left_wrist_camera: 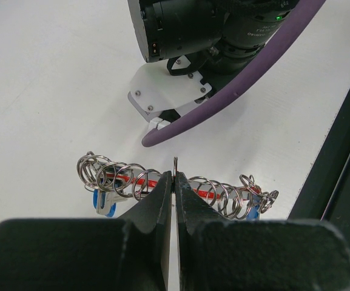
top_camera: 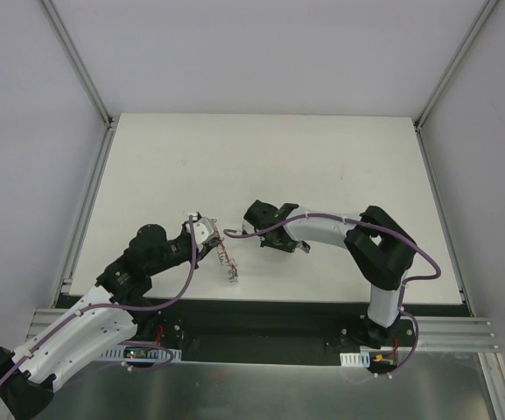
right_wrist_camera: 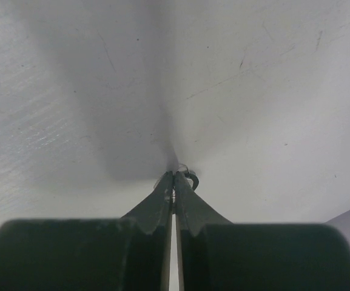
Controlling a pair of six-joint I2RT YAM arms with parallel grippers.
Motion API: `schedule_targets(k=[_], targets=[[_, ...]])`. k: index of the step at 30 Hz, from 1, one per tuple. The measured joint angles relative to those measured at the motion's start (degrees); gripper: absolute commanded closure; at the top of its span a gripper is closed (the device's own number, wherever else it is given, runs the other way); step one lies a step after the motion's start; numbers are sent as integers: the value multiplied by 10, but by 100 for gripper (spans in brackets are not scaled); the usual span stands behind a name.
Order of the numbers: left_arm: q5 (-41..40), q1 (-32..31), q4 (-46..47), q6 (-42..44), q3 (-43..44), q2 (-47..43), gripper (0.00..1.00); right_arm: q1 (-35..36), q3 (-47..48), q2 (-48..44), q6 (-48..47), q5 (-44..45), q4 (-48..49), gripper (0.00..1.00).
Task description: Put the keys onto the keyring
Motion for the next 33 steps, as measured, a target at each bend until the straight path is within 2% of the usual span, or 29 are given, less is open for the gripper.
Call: schedule_targets(k=[8,14,23,33], targets=[[0,0,0,0,0,3,100,-5,-13,-31,10,-1,-3,99],[7,0,0,6,4,19,100,-26,-26,-135,19,-47,-3,99],[77,0,-4,60,97,103,100,-99,-28,-350,28,-220,-4,99],[221,0,-5,114,265,252,100,-156,7,-445,28,-414,-41,99]])
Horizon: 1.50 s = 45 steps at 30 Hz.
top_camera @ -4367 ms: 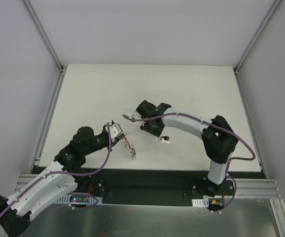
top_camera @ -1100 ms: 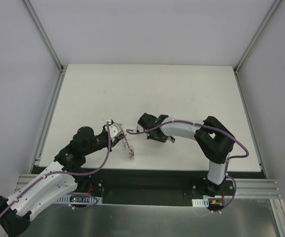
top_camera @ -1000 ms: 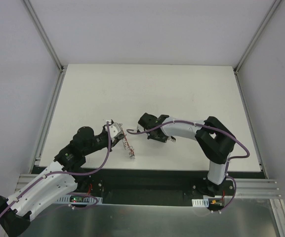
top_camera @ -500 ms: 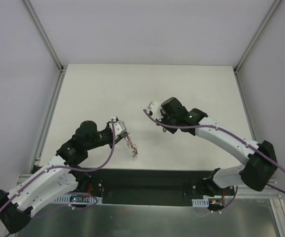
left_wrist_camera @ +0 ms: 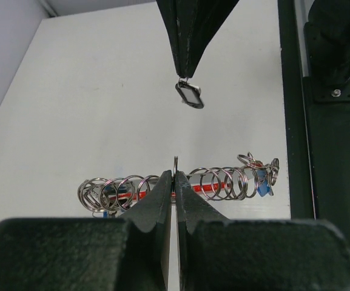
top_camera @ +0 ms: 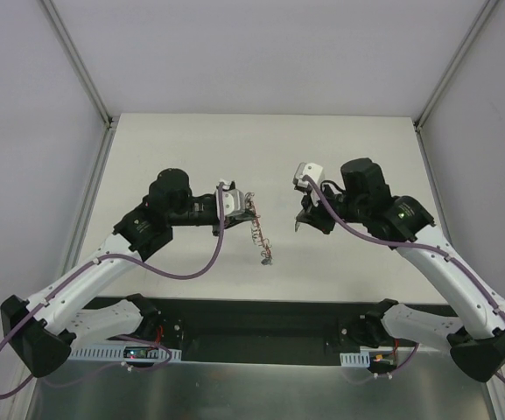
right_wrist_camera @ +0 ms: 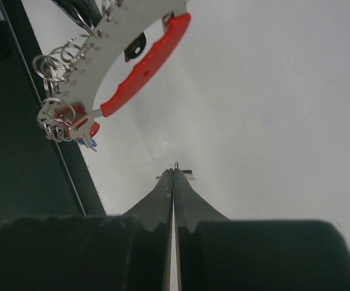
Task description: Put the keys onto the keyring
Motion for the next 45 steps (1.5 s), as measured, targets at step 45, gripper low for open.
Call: schedule_targets(k=[45], targets=[[148,-27,-2,30,107,150,100,-30,100,45,-36,-221,-69,99]])
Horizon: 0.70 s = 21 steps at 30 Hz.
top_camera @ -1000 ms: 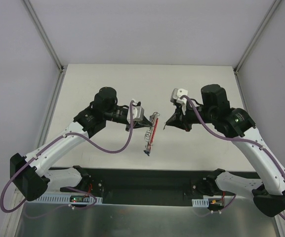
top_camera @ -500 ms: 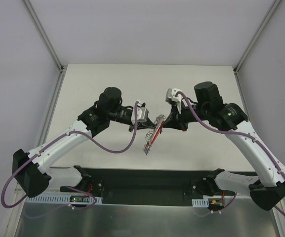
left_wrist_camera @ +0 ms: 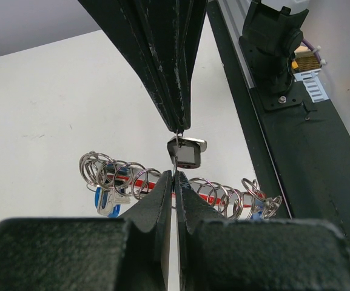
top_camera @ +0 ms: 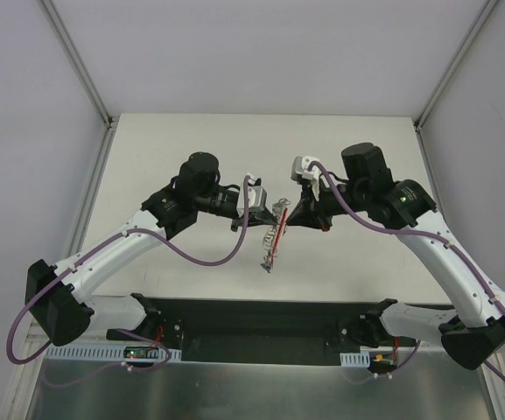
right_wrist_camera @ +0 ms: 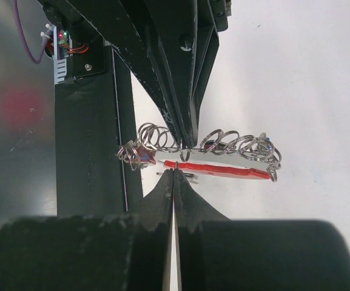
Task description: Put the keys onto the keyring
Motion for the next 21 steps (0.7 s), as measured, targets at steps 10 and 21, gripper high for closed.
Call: schedule_targets(k=[10,21], targets=[[0,0,1,-10,2,3,100,2,6,9,-19,15,-12,99],[0,0,11,-12,3,9,100,7,6,9,-35,26,-21,99]])
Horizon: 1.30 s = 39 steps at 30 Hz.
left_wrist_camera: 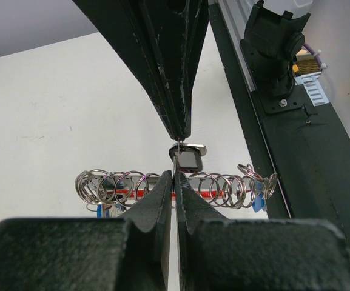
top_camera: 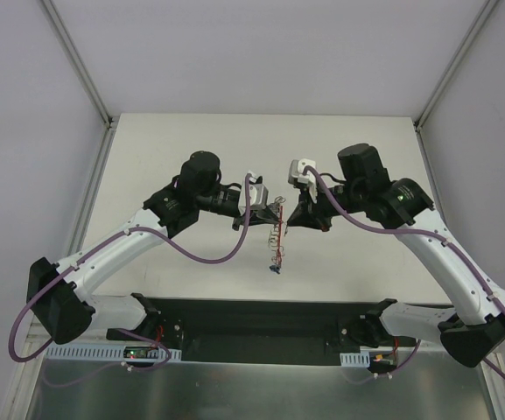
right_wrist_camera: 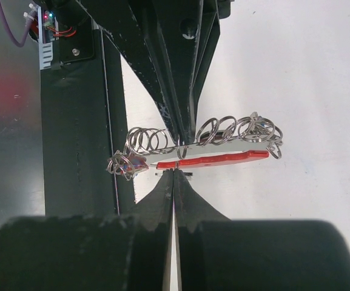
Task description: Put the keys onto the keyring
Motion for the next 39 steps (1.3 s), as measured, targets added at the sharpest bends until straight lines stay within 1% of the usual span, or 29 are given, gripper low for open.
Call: schedule_targets(k=[39], targets=[[2,0,4,-11,0,2,100,24,0,0,-14,43,2,99]])
